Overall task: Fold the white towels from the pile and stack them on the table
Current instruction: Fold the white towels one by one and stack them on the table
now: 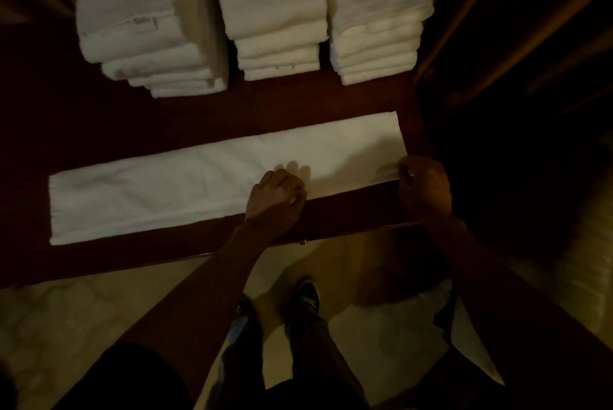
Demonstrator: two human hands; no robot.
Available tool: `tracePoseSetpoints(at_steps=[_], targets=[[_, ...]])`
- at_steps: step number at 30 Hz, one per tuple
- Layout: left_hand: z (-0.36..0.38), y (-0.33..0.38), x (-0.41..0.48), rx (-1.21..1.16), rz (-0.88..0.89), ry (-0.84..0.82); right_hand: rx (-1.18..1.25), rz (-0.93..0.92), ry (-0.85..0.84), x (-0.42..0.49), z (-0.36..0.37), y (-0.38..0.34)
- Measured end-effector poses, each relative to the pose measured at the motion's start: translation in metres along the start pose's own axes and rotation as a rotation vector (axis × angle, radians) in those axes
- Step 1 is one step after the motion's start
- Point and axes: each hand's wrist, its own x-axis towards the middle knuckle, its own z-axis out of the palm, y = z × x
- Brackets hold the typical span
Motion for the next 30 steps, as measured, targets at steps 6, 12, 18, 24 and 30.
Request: tracePoseSetpoints(at_steps=[6,12,18,24,30], targets=[[-0.017,-0.004,0.001,-0.114,-0.184,0.099,-0.066,0.062,0.036,0.005,0.004,-0.014],[-0.027,-0.03,-0.01,0.179,-0.406,-0.14,-0.202,-0.046,-0.181,0.006,0.027,-0.047],[-0.02,-0.047,-0.019,0.093,-0.418,-0.314,-0.304,0.064,-0.3,0.004,0.031,-0.058],[-0.061,-0.057,-0.021,-0.06,-0.472,-0.114,-0.283,-0.02,-0.228,0.01,0.036,-0.114],[-0.107,-0.131,-0.064,-0.002,-0.557,-0.106,-0.185,-0.088,-0.275,0.008,0.062,-0.208]])
